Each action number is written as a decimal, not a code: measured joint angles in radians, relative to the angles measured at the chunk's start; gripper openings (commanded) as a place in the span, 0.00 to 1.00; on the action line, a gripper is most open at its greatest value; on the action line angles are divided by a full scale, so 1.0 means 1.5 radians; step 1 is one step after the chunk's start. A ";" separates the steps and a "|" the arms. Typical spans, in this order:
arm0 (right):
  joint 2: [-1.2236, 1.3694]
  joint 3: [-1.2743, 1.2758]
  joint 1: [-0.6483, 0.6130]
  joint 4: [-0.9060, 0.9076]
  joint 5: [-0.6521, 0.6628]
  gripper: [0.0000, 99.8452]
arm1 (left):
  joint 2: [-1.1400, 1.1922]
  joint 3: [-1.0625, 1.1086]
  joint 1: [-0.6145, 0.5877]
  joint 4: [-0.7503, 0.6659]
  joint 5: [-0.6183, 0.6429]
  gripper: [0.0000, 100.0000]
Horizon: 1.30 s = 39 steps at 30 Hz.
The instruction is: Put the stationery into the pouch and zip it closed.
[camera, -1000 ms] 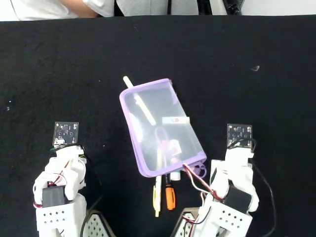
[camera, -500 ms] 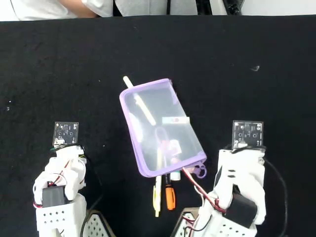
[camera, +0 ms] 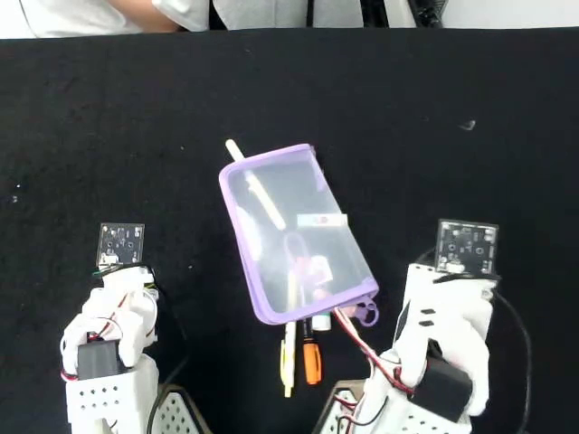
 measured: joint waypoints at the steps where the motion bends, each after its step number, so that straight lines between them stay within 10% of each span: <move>1: 0.000 -0.010 0.000 0.000 -0.007 0.21 | 0.000 0.000 0.000 0.000 0.000 0.03; 14: 0.012 -0.090 -0.091 -0.008 -0.020 0.21 | 0.000 0.000 0.000 0.000 0.000 0.03; 39: 0.667 -0.428 -0.349 -0.077 -0.134 0.21 | 0.000 0.000 0.000 0.000 0.000 0.03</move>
